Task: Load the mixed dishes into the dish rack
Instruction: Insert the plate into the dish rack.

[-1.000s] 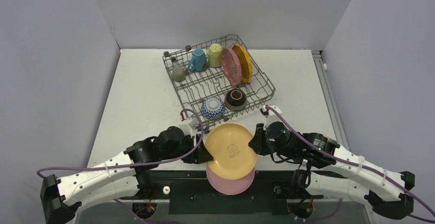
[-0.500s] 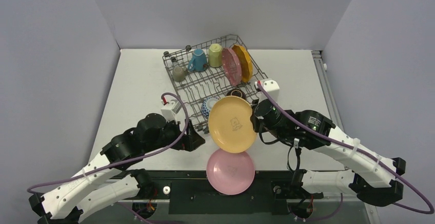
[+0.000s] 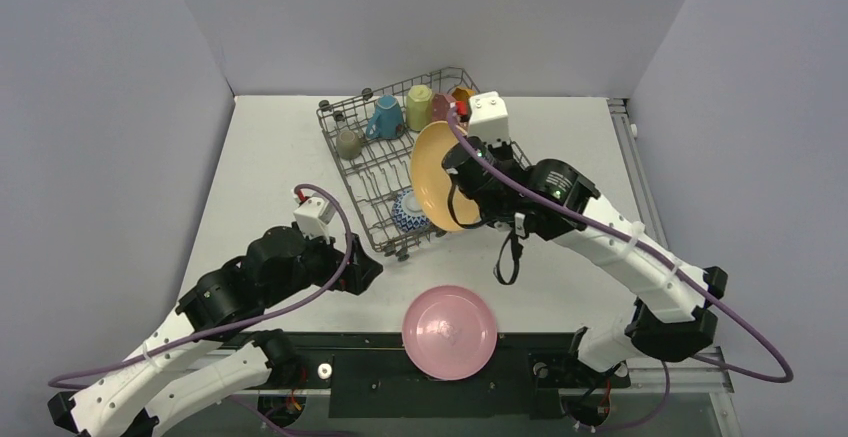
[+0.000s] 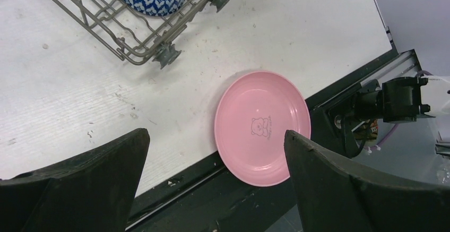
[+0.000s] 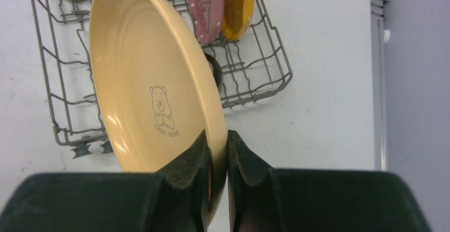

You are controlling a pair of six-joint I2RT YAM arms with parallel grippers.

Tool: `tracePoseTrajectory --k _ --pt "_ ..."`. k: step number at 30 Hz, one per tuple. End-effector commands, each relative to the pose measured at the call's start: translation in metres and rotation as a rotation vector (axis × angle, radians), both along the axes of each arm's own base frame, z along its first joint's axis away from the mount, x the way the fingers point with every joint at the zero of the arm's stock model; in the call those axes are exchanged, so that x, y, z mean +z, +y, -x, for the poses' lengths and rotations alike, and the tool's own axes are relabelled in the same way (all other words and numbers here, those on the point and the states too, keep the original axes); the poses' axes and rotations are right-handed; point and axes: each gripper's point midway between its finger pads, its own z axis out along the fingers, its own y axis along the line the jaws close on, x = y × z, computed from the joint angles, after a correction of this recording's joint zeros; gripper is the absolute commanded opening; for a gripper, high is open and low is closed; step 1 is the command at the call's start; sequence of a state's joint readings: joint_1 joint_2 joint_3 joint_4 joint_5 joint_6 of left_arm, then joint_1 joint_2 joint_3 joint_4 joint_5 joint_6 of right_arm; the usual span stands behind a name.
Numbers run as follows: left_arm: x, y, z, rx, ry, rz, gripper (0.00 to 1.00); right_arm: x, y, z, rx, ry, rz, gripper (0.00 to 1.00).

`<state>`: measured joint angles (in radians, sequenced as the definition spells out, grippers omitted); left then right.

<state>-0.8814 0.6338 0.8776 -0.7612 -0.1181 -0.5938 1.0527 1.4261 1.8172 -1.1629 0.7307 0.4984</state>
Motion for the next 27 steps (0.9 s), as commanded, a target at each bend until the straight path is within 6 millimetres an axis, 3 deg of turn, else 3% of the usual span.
tracePoseTrajectory --k 1,5,13,20,27 --pt "0.011 0.006 -0.012 0.039 -0.083 0.001 0.96 0.026 -0.004 -0.023 -0.075 -0.103 0.088 0.00" --pt "0.002 0.004 -0.014 0.030 -0.097 0.002 0.96 0.037 0.004 -0.040 -0.107 -0.149 0.127 0.00" --pt "-0.001 0.002 -0.010 -0.014 -0.095 -0.019 0.96 0.034 0.025 -0.073 -0.110 -0.181 0.173 0.00" --pt "-0.014 0.002 -0.009 -0.024 -0.083 -0.047 0.96 0.020 0.039 -0.108 -0.133 -0.195 0.254 0.00" --pt "-0.013 0.009 -0.011 0.005 -0.096 -0.053 0.96 0.003 0.049 -0.139 -0.170 -0.214 0.319 0.00"
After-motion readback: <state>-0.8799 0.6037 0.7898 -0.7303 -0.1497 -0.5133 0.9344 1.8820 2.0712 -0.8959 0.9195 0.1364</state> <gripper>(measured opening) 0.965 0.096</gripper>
